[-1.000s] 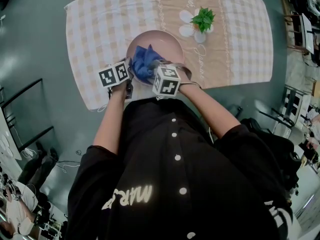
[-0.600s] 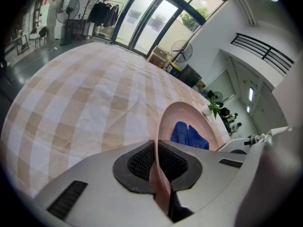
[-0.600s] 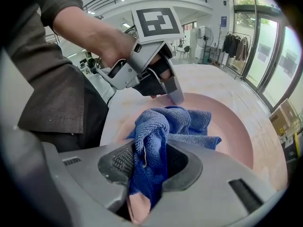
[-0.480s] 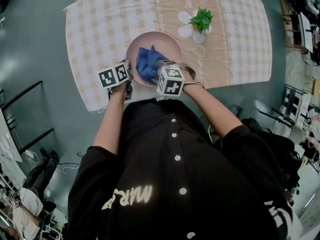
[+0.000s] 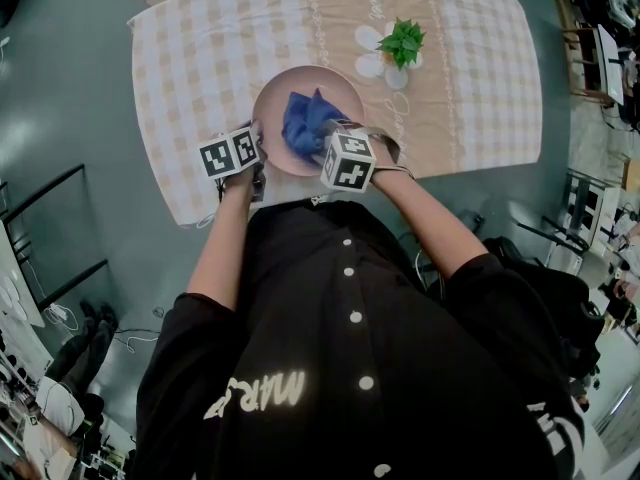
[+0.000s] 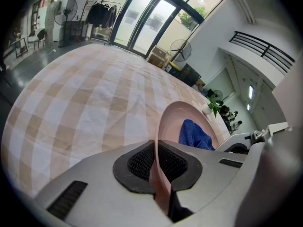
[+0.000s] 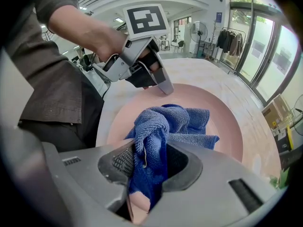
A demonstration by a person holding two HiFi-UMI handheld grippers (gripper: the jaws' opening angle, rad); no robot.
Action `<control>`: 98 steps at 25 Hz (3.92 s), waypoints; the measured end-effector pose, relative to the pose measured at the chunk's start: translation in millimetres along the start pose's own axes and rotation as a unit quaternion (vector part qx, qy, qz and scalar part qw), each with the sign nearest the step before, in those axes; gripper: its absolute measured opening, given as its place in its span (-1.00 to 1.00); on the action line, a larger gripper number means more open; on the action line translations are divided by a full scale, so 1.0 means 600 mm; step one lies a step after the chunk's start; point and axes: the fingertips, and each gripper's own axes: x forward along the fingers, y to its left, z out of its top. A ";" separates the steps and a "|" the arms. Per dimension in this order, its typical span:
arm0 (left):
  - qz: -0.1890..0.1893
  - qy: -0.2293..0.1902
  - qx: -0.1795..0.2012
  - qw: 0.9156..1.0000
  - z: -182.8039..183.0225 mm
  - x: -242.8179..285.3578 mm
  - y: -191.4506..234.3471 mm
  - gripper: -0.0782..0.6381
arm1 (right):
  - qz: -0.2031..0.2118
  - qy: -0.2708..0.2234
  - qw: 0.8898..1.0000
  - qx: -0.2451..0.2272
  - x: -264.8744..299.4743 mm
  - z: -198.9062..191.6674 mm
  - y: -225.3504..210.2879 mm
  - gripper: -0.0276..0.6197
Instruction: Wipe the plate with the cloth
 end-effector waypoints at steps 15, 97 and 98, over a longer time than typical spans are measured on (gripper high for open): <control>0.002 0.002 0.005 1.000 0.000 -0.001 0.001 -0.70 | -0.028 0.044 0.998 0.042 -0.017 -0.037 -0.036 -0.52; -0.051 -0.396 0.174 0.900 0.230 -0.445 -0.248 -0.73 | -0.392 -0.513 0.726 0.237 -0.651 0.029 -0.116 -0.54; -0.048 -0.405 0.179 0.895 0.234 -0.458 -0.253 -0.73 | -0.403 -0.516 0.719 0.233 -0.665 0.028 -0.113 -0.54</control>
